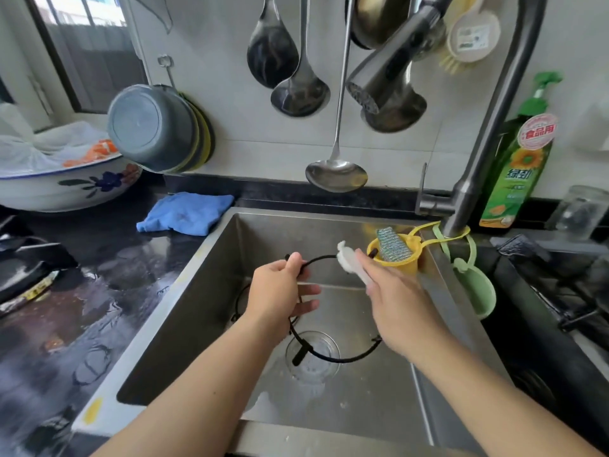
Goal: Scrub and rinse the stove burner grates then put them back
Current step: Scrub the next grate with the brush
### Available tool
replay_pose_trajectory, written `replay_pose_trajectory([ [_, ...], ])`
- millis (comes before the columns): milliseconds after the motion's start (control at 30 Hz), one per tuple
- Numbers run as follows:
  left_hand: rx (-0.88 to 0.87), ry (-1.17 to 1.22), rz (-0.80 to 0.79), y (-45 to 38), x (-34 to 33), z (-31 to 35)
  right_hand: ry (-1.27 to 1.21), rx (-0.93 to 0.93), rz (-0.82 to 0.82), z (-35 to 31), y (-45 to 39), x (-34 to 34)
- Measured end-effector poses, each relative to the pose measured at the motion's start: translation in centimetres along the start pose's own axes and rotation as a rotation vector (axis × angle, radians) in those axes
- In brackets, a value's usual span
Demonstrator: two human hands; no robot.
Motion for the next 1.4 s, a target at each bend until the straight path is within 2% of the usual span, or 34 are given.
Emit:
replay_pose_trajectory([
  [133, -0.005, 0.067, -0.048, 0.6, -0.9, -0.1, -0.061, 0.055, 0.059, -1.1, -0.5, -0.8],
  [367, -0.054, 0.027, -0.155, 1.3, -1.9, -0.7, 0.038, 0.101, -0.069, -4.1, -0.6, -2.1],
  [433, -0.062, 0.057, -0.117, 1.2, -1.9, -0.7, 0.112, 0.032, -0.045, -3.2, -0.6, -1.3],
  [533, -0.099, 0.047, -0.032, 0.9, -1.9, -0.6, 0.225, -0.174, -0.040, -2.0, -0.9, -0.1],
  [567, -0.107, 0.050, -0.023, 1.0, -2.0, -0.6, 0.223, -0.179, -0.051, -2.2, -1.0, -0.2],
  [667, -0.132, 0.016, -0.050, 1.4, -2.1, -0.6, 0.106, -0.016, -0.106, -4.3, -0.6, -1.9],
  [733, -0.137, 0.030, -0.059, 1.4, -2.1, -0.5, 0.096, 0.019, -0.085, -3.9, -0.8, -2.0],
  [867, -0.185, 0.025, 0.031, 1.0, -1.9, -0.3, 0.202, -0.211, -0.045, -0.9, -1.1, -0.3],
  [967, -0.201, -0.020, 0.028, 1.2, -1.8, -0.4, 0.017, -0.062, -0.078, -3.0, -1.1, -1.6],
  [1033, -0.175, -0.031, 0.011, 1.2, -1.8, -0.5, 0.005, 0.060, -0.085, -4.2, -0.8, -2.8],
  [1067, -0.149, 0.001, 0.009, 1.1, -1.8, -0.5, 0.030, 0.059, -0.067, -3.7, -1.0, -2.7],
  [1200, -0.144, -0.035, 0.092, 0.5, -1.5, -0.4, 0.166, -0.205, -0.129, -0.2, -1.4, -1.4],
  [1333, -0.174, -0.133, 0.105, 0.4, -1.2, -0.6, 0.014, 0.051, -0.153, -3.9, -0.9, -3.5],
  [1400, -0.164, -0.111, 0.106, 0.3, -1.2, -0.6, 0.025, 0.031, -0.123, -3.0, -1.2, -3.3],
])
Point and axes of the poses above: each hand's wrist, its own y-axis away from the middle knuckle, its own x-axis out of the back of the hand, z = x × y, the point moved 3 cm from there along -y, towards the middle knuckle, and after that the axes turned 11 degrees about x, right-handed, at the moved point
